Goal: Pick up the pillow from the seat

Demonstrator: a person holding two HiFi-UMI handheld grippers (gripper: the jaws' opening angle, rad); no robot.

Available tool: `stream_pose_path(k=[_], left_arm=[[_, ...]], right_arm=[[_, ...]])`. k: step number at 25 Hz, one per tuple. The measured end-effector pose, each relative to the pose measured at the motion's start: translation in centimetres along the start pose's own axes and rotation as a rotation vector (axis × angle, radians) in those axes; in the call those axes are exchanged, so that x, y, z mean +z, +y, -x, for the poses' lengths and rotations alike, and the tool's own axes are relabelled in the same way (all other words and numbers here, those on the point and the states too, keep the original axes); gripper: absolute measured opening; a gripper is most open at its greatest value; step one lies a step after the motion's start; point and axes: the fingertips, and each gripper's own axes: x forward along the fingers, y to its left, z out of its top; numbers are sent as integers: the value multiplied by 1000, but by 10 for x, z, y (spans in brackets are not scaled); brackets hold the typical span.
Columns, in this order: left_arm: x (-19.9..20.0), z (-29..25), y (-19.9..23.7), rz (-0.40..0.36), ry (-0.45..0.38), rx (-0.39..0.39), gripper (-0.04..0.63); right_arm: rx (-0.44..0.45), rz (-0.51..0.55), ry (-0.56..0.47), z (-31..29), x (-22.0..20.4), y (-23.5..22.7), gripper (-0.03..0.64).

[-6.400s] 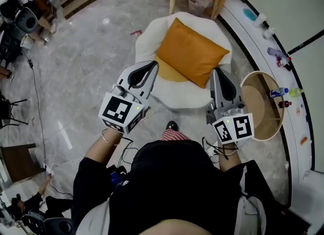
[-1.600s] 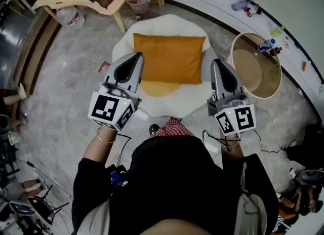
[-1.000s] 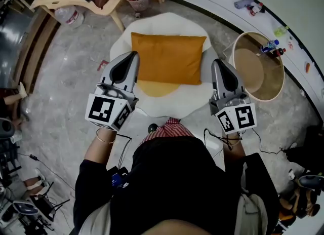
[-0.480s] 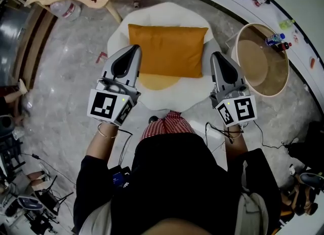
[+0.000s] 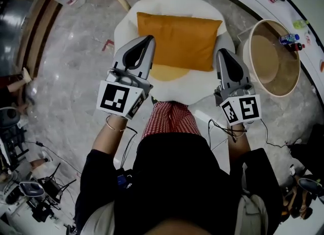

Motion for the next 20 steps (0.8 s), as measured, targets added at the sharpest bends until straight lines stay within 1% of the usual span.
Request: stream_pose_path(k=[10,12,15,17,20], left_arm=[[-49,-2,43,90,57,-4,9],[-55,-5,51,97,62,1,9],[-73,-10,57,130,93,-10,9],[-81,-13,63,139,88,-5,9],[-82,-21,65,153,33,-21,9]], right_arm=[[-71,-18,41,-28,-31,5,25],[-81,-29,49,-32,-39,2,25],[-93,-36,64,-37,-52,-6,25],[-93,-33,78,-41,-60,-9,25],[-98,-32,96,-46,-72,-14,25]])
